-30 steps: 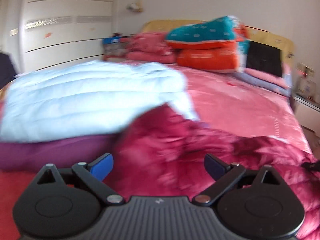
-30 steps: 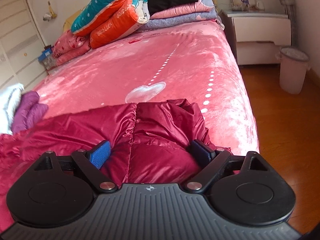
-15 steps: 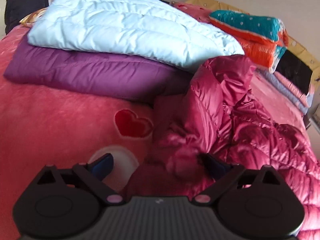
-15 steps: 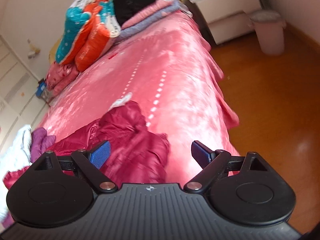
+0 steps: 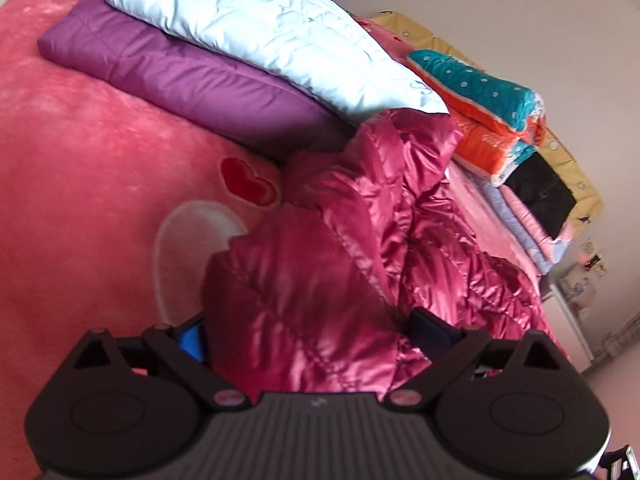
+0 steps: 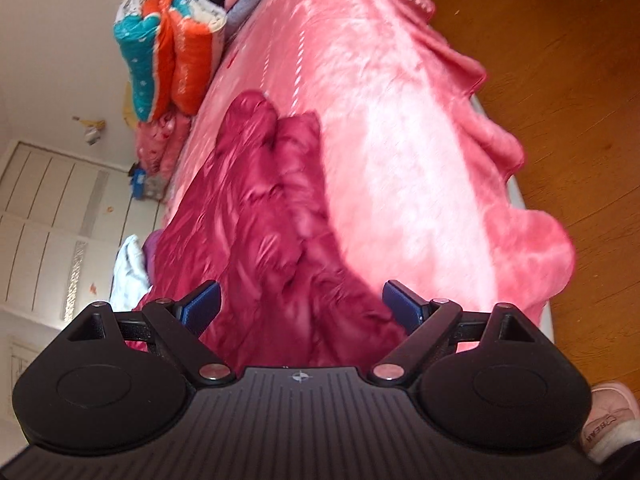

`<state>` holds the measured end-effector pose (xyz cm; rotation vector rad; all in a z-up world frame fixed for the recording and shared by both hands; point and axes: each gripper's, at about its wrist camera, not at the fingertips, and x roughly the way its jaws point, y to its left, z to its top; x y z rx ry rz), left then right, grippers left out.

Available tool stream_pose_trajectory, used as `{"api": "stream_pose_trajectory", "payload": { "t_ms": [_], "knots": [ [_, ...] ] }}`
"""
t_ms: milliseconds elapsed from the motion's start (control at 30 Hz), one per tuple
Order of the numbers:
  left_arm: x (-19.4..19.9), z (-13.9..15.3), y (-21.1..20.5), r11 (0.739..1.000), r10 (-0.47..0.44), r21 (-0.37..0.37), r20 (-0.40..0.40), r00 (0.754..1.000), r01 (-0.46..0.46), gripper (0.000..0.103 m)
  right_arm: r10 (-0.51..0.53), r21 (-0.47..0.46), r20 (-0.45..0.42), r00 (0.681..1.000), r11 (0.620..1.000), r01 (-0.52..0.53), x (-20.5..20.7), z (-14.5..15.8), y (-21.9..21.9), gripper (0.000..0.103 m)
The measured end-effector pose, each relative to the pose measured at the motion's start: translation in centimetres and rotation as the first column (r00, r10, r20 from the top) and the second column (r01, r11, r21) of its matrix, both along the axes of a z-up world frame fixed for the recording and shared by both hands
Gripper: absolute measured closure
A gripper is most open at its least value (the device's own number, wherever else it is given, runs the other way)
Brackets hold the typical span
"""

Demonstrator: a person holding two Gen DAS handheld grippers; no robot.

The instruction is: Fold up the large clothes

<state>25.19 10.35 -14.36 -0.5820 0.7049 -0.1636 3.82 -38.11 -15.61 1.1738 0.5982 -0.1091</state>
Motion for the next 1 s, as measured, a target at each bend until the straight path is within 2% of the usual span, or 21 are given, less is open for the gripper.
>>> {"api": "stream_pose_trajectory", "payload": {
  "t_ms": [233,367,400,467,500,533,600,667,700,867,1000],
  "knots": [
    [0.8,-0.8,-0.2,0.995,-0.032,-0.089,0.034,0.999,0.035,0.002,0.009,-0.105,-0.024,1.000,0.994,-0.011,0.2,0.8,2.7,0.000],
    [1.3,-1.0,-0.3,0.993,-0.032,-0.113,0.048,0.998,0.037,0.004,0.014,-0.173,-0.040,0.999,0.985,-0.021,0.6,1.3,3.7,0.000],
    [1.4,-1.0,-0.4,0.993,-0.032,-0.108,0.051,0.998,0.038,0.007,0.018,-0.193,-0.046,0.999,0.981,-0.027,0.9,1.5,4.1,0.000],
    [1.4,-0.8,-0.6,0.994,-0.027,-0.101,0.047,0.999,0.032,0.028,0.017,-0.221,-0.055,0.998,0.975,-0.029,1.0,1.7,4.5,0.000],
    [1.4,-0.8,-0.5,0.994,-0.024,-0.107,0.040,0.999,0.028,0.033,0.019,-0.241,-0.064,0.998,0.970,-0.033,1.2,2.0,4.8,0.000],
    [1.3,-0.8,-0.4,0.993,-0.023,-0.114,0.035,0.999,0.027,0.041,0.019,-0.270,-0.079,0.997,0.962,-0.040,1.2,2.3,5.2,0.000],
    [1.1,-0.8,-0.4,0.993,-0.026,-0.112,0.032,0.999,0.029,0.050,0.013,-0.314,-0.096,0.995,0.949,-0.042,1.3,2.6,5.7,0.000],
    [0.6,-0.4,-0.6,0.996,-0.025,-0.086,0.043,0.999,0.028,0.060,0.004,-0.338,-0.100,0.995,0.940,-0.038,1.3,3.1,6.4,0.008],
    [0.3,-0.2,-0.8,0.997,-0.025,-0.070,0.049,0.998,0.028,0.062,0.001,-0.356,-0.102,0.995,0.934,-0.037,1.3,3.3,6.6,0.011],
    [-1.7,1.1,-1.0,0.999,-0.005,-0.040,0.048,0.999,0.007,0.074,0.025,-0.418,-0.089,0.996,0.906,-0.060,1.1,4.9,8.2,0.040],
    [-3.9,1.8,-0.3,0.999,0.028,-0.046,0.014,1.000,-0.027,0.075,0.018,-0.399,-0.072,0.997,0.916,-0.045,0.4,5.3,8.1,0.047]
  ]
}}
